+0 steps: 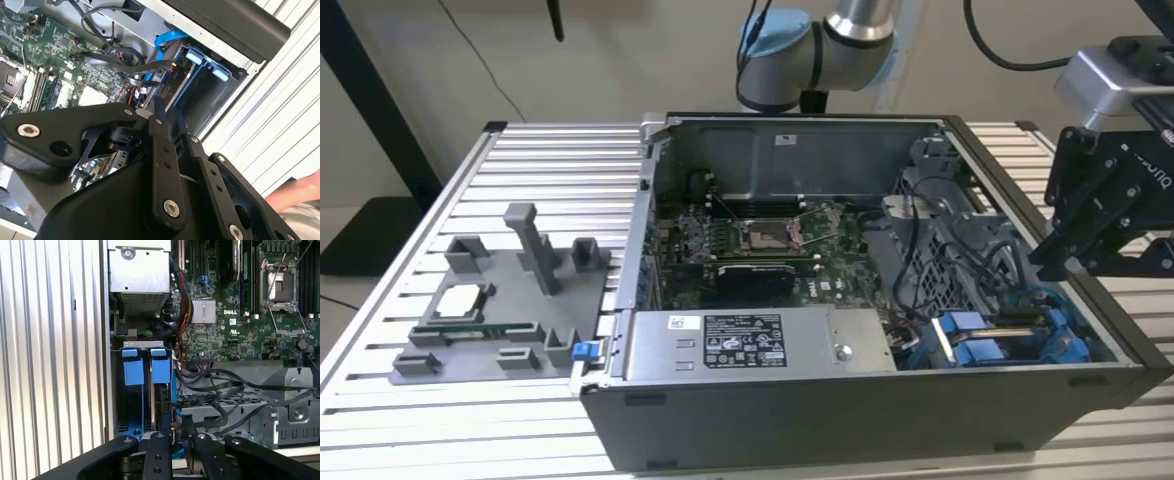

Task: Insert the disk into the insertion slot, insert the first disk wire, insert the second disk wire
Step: 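Insert the second disk wire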

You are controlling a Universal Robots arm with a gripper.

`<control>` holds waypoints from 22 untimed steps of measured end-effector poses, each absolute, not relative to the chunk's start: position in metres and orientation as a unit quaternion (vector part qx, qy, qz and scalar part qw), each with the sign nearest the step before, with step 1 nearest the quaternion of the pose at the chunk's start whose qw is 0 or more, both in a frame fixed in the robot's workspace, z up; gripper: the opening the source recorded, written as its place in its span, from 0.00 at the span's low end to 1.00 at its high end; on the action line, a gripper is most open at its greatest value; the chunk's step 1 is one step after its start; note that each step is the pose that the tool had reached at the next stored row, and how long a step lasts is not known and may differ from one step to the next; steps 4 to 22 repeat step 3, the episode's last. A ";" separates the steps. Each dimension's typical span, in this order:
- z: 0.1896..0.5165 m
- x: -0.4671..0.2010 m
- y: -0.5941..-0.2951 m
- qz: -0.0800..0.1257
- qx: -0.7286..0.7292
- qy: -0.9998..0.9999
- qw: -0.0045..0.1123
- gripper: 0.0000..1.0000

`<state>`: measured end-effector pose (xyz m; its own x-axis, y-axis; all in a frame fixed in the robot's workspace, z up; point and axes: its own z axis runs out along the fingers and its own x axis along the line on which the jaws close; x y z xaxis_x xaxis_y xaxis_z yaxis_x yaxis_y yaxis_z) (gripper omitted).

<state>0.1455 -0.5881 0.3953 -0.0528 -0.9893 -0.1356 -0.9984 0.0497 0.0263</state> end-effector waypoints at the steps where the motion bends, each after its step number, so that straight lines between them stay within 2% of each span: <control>1: 0.395 0.146 -0.588 0.056 -0.687 0.723 0.040 1.00; 22: 0.395 0.146 -0.588 0.056 -0.687 0.723 0.040 1.00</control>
